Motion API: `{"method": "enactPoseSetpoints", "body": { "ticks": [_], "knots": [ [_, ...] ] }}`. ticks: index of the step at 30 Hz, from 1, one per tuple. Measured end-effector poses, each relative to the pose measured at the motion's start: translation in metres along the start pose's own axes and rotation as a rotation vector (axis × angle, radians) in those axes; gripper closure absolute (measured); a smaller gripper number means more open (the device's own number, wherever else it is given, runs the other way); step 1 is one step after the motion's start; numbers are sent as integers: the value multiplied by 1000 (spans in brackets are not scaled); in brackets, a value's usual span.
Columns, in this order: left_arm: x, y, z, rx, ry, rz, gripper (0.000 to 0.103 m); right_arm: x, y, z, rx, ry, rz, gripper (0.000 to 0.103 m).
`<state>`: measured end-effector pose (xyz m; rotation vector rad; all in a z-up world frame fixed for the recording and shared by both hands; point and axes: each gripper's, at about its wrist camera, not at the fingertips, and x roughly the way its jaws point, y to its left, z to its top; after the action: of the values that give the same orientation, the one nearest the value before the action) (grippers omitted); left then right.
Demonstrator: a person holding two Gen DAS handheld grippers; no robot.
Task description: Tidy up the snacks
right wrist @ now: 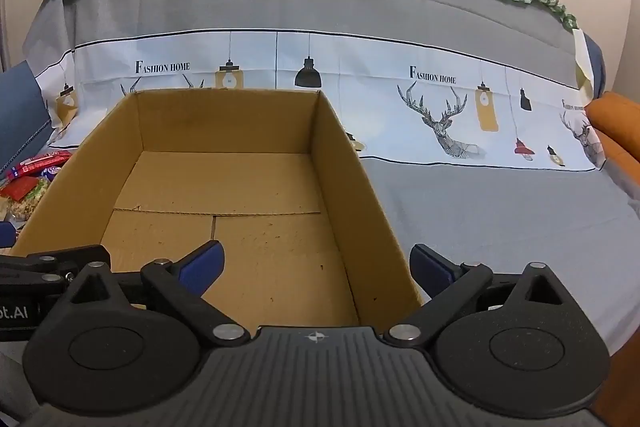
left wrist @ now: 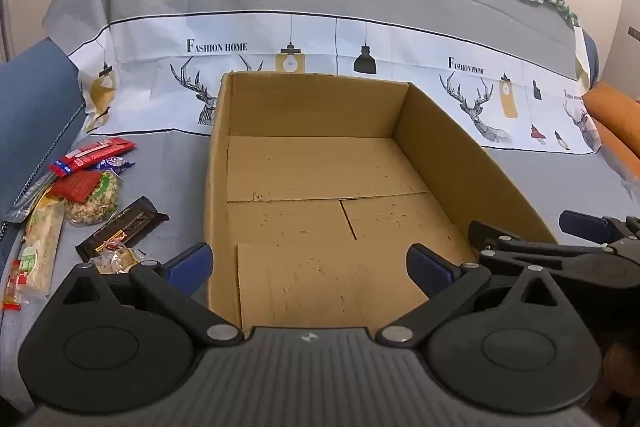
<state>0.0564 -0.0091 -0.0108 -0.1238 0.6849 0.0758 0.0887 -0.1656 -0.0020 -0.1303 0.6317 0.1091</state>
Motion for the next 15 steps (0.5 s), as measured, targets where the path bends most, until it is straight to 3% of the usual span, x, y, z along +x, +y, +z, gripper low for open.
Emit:
{"method": "enactPoseSetpoints", "body": {
  "ticks": [15],
  "knots": [
    [-4, -3, 3, 6, -15, -11, 0, 0, -10, -3, 25, -14, 28, 7]
  ]
}}
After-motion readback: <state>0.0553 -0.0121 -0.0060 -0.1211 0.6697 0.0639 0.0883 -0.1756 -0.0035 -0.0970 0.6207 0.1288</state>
